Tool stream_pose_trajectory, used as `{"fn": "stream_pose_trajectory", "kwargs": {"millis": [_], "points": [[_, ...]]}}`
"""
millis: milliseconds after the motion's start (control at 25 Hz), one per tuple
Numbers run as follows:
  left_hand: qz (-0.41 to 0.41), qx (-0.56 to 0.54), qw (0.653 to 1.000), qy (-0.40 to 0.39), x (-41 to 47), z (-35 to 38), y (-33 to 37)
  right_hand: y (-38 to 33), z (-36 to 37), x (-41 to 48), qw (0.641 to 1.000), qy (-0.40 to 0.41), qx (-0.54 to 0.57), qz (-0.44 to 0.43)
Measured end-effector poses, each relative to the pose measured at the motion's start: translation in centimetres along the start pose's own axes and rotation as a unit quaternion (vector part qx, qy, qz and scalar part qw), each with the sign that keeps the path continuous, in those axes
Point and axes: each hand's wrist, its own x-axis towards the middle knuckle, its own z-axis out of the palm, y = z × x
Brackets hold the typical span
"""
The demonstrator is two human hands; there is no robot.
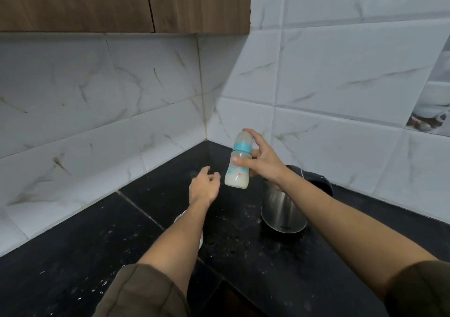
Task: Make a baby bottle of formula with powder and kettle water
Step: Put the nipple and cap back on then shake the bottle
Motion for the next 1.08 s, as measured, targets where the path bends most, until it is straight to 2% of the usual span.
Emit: {"fn": "stream_pose_trajectory", "kwargs": {"millis": [80, 160, 200, 280, 360, 440, 520, 600, 640, 680, 840, 880, 960, 1040, 1080], "points": [[0.008, 0.016, 1.0, -0.006, 0.2, 0.0, 0.0, -0.4, 0.2, 0.0, 0.991, 0.075, 0.106, -0.017], [0.01, 0.024, 1.0, -0.005, 0.1, 0.0, 0.2, -0.8, -0.3, 0.8, 0.953, 0.189, 0.237, -0.022], [0.011, 0.03, 0.999, -0.005, 0.0, -0.1, 0.4, -0.7, -0.6, 1.2, 0.94, 0.205, 0.271, -0.017], [0.012, 0.04, 0.999, -0.007, 0.2, -0.1, 0.6, -0.5, -0.7, 1.0, 0.96, 0.143, 0.241, 0.011], [0.014, 0.048, 0.999, -0.01, 0.6, -0.1, 0.6, -0.3, -0.1, 0.2, 0.99, 0.021, 0.131, 0.042], [0.02, 0.055, 0.998, -0.009, 0.8, -0.2, 0.7, -0.2, 0.2, -0.3, 0.994, -0.037, 0.093, 0.035], [0.025, 0.062, 0.998, -0.004, 0.9, -0.2, 0.7, -0.4, 0.2, 0.1, 0.983, 0.03, 0.182, 0.016], [0.028, 0.062, 0.998, 0.0, 0.8, -0.2, 1.0, -0.8, -0.2, 1.3, 0.951, 0.134, 0.277, 0.012], [0.032, 0.063, 0.997, 0.002, 0.9, -0.2, 1.1, -0.9, -0.4, 1.8, 0.941, 0.159, 0.299, 0.014], [0.036, 0.067, 0.997, 0.003, 0.9, -0.1, 1.3, -0.8, -0.3, 2.0, 0.942, 0.155, 0.296, 0.021], [0.058, 0.099, 0.993, -0.006, 0.8, 0.0, 1.7, -0.8, 0.7, 0.3, 0.989, -0.017, 0.141, 0.046], [0.06, 0.101, 0.993, -0.004, 0.9, 0.0, 1.7, -0.7, 0.6, 0.2, 0.989, -0.022, 0.141, 0.039], [0.058, 0.091, 0.994, 0.008, 1.1, -0.2, 1.4, -0.8, 0.3, 0.9, 0.974, 0.053, 0.219, 0.014], [0.054, 0.077, 0.995, 0.017, 1.3, -0.3, 1.0, -1.1, -0.5, 2.0, 0.937, 0.143, 0.317, -0.003], [0.051, 0.076, 0.996, 0.017, 1.3, -0.3, 0.8, -0.8, -0.7, 2.4, 0.925, 0.159, 0.345, -0.008]]}}
